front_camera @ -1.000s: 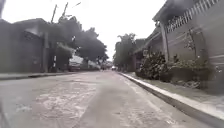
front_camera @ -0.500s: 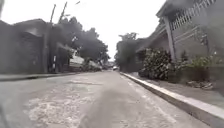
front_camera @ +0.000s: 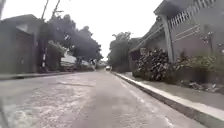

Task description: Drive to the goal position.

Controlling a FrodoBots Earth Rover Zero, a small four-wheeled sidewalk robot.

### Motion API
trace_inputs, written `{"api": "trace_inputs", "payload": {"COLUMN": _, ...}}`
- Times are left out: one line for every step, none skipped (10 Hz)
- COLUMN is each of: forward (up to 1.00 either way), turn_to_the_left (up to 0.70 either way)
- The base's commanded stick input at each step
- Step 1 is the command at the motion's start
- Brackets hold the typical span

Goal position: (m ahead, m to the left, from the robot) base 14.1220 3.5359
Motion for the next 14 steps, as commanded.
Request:
{"api": "trace_inputs", "payload": {"forward": 0.7, "turn_to_the_left": 0.0}}
{"api": "trace_inputs", "payload": {"forward": 0.7, "turn_to_the_left": 0.0}}
{"api": "trace_inputs", "payload": {"forward": 0.7, "turn_to_the_left": 0.0}}
{"api": "trace_inputs", "payload": {"forward": 0.7, "turn_to_the_left": 0.0}}
{"api": "trace_inputs", "payload": {"forward": 0.7, "turn_to_the_left": 0.0}}
{"api": "trace_inputs", "payload": {"forward": 0.7, "turn_to_the_left": 0.0}}
{"api": "trace_inputs", "payload": {"forward": 0.7, "turn_to_the_left": 0.0}}
{"api": "trace_inputs", "payload": {"forward": 0.7, "turn_to_the_left": 0.0}}
{"api": "trace_inputs", "payload": {"forward": 0.7, "turn_to_the_left": 0.0}}
{"api": "trace_inputs", "payload": {"forward": 0.7, "turn_to_the_left": 0.0}}
{"api": "trace_inputs", "payload": {"forward": 0.7, "turn_to_the_left": 0.0}}
{"api": "trace_inputs", "payload": {"forward": 0.7, "turn_to_the_left": 0.0}}
{"api": "trace_inputs", "payload": {"forward": 0.7, "turn_to_the_left": 0.0}}
{"api": "trace_inputs", "payload": {"forward": 0.7, "turn_to_the_left": 0.0}}
